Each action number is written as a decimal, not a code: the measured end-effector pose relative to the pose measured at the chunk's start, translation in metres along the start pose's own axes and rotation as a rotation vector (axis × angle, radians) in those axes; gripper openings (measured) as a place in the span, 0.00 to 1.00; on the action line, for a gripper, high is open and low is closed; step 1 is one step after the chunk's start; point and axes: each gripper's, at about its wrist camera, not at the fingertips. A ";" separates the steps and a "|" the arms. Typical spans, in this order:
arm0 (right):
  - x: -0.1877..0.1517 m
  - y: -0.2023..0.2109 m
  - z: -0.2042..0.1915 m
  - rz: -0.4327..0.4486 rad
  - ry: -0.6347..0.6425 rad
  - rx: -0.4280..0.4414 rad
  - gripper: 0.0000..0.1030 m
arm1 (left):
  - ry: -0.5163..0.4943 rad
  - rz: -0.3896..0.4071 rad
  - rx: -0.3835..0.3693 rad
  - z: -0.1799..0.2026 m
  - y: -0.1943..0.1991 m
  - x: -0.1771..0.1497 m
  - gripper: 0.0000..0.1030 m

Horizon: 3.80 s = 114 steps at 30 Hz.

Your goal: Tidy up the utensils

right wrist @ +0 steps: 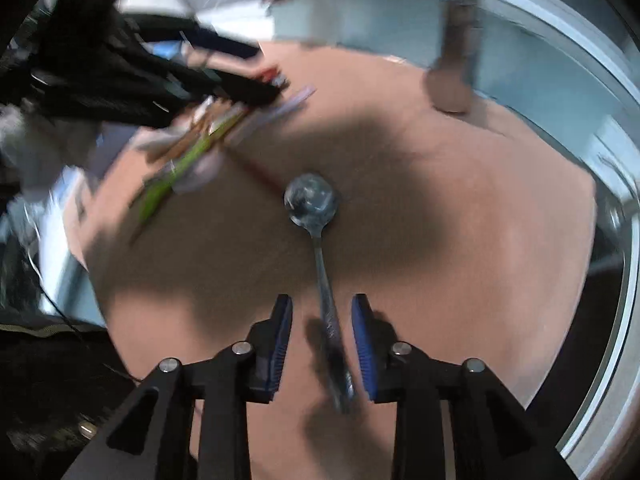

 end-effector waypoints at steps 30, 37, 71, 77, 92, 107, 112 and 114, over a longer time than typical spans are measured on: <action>-0.038 -0.014 0.055 0.006 -0.402 0.007 0.03 | -0.150 -0.172 -0.205 0.043 -0.038 -0.005 0.19; -0.023 -0.013 0.066 0.026 -0.389 -0.055 0.04 | -0.156 -0.161 -0.212 0.043 -0.030 -0.012 0.20; -0.016 -0.017 0.127 0.203 -1.050 0.104 0.30 | -0.339 -0.139 -0.142 0.062 -0.037 -0.013 0.35; -0.014 -0.020 0.135 0.179 -1.066 0.072 0.08 | -0.331 -0.124 -0.137 0.056 -0.031 -0.015 0.34; -0.023 -0.030 0.142 0.187 -1.129 0.212 0.04 | -0.292 -0.115 -0.179 0.051 -0.010 -0.035 0.32; -0.002 -0.025 0.142 0.168 -1.050 0.169 0.19 | -0.280 -0.058 -0.127 0.040 0.007 -0.036 0.31; -0.001 -0.025 0.143 0.171 -1.054 0.172 0.19 | -0.263 -0.034 -0.100 0.027 0.017 -0.026 0.32; 0.001 -0.025 0.143 0.173 -1.057 0.175 0.19 | -0.252 -0.030 -0.096 0.023 0.018 -0.024 0.32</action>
Point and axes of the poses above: each gripper's, at about its wrist camera, not at the fingertips, and y roughly against the way its jaws point, z to its right, x to its top, and after that the axes turned 2 degrees about y, right-handed
